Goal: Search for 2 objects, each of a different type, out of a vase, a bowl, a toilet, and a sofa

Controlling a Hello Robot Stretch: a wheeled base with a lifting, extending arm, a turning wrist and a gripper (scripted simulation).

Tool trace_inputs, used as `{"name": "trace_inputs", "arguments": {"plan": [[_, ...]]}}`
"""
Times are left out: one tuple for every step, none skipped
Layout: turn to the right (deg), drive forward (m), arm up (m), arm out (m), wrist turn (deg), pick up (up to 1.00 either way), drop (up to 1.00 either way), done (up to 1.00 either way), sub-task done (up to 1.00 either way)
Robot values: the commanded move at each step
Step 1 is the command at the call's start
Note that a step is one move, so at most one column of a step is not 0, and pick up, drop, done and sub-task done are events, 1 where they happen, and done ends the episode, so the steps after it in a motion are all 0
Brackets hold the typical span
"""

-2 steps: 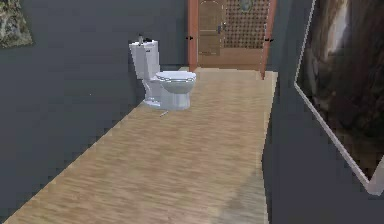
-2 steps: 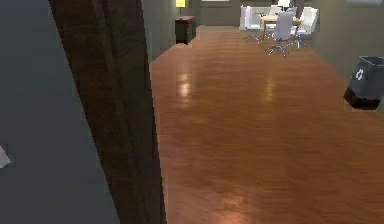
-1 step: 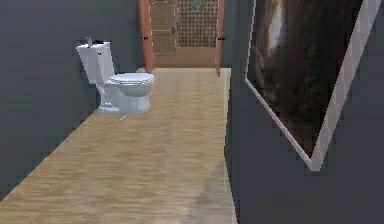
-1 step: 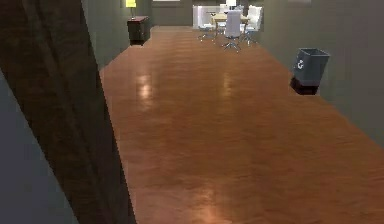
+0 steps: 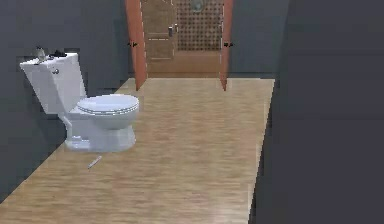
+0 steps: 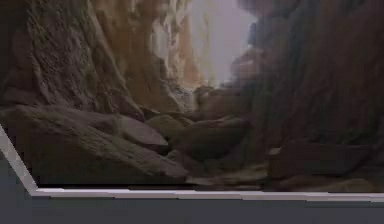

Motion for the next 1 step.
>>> {"name": "trace_inputs", "arguments": {"plan": [[0.0,1.00,0.00,0.00,0.0,0.00,0.00,0.00,0.00]]}}
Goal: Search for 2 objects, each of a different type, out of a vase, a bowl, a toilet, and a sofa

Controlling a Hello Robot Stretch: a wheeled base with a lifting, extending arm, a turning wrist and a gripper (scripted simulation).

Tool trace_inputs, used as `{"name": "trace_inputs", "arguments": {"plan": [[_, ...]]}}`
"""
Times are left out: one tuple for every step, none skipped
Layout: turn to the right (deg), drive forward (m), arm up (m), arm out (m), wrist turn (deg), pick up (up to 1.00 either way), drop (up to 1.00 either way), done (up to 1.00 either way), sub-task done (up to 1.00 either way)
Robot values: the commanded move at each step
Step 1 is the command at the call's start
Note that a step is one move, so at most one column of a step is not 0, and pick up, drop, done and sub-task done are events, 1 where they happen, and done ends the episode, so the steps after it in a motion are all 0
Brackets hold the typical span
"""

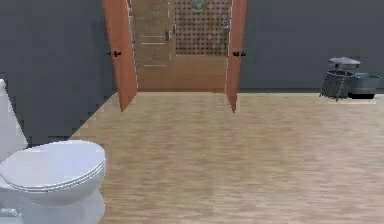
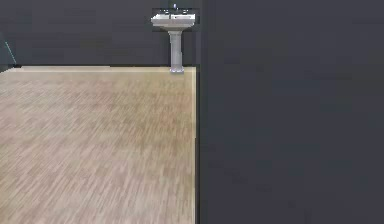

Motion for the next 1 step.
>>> {"name": "trace_inputs", "arguments": {"plan": [[0.0,0.60,0.00,0.00,0.0,0.00,0.00,0.00,0.00]]}}
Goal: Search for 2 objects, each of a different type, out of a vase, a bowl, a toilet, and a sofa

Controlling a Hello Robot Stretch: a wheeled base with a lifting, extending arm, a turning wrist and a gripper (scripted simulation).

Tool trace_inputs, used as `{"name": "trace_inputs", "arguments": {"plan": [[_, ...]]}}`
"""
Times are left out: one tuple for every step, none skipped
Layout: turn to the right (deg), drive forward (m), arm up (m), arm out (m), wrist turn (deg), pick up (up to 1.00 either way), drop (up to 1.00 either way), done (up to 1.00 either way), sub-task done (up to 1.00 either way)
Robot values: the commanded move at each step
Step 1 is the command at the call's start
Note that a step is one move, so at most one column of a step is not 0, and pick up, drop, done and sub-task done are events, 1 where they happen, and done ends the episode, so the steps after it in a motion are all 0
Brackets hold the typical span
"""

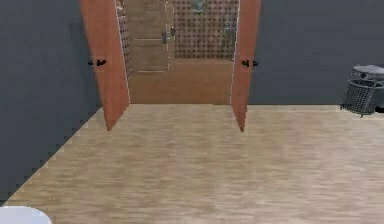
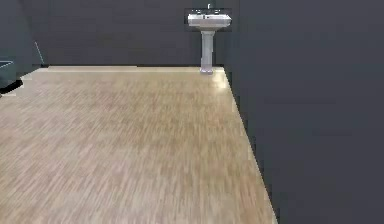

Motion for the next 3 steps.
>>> {"name": "trace_inputs", "arguments": {"plan": [[-45.0,0.00,0.00,0.00,0.0,0.00,0.00,0.00,0.00],[-18.0,0.00,0.00,0.00,0.0,0.00,0.00,0.00,0.00],[0.0,0.00,0.00,0.00,0.0,0.00,0.00,1.00,0.00]]}}
